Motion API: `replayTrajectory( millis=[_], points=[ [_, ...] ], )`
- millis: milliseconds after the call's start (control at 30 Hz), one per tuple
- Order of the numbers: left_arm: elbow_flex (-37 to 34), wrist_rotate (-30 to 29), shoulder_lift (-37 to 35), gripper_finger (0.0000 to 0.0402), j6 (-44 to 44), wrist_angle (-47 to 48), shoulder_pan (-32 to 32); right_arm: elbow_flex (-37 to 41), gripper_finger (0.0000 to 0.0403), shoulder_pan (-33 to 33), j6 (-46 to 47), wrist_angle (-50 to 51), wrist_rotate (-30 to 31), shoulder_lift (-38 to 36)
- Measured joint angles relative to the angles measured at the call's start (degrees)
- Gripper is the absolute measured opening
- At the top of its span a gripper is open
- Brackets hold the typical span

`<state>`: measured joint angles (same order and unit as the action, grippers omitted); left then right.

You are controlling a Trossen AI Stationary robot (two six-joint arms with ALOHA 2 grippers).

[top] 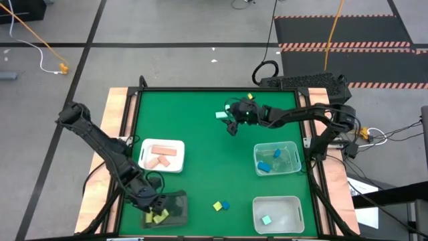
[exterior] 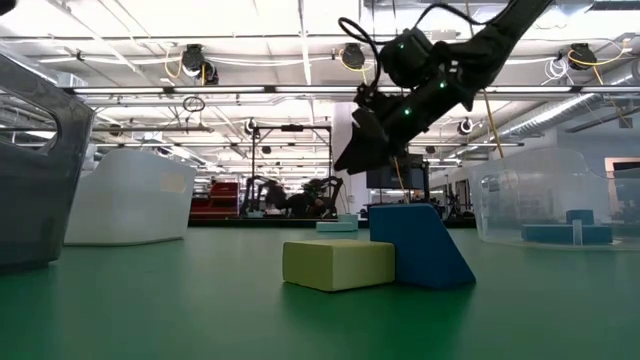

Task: Sort & place blocks by color
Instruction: Put the bottom light blue block into the gray bin

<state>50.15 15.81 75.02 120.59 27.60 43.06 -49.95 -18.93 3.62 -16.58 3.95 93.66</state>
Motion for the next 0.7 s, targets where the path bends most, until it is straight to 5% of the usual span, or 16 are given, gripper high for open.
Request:
replayTrajectory(
  millis=[500,700],
  points=[
    [0.00,-15.93,-4.41,0.0278,-21.99,-6.76,-7.74,-1.65,0.0281,-3.57,-6.06,-3.01,-9.15,6.16],
    [0.00,-25.25,-9.43,0.0278,-34.02,-6.85,-12.51,-8.99,0.0281,-4.30,-9.60,6.26,-10.23,10.52]
  ],
)
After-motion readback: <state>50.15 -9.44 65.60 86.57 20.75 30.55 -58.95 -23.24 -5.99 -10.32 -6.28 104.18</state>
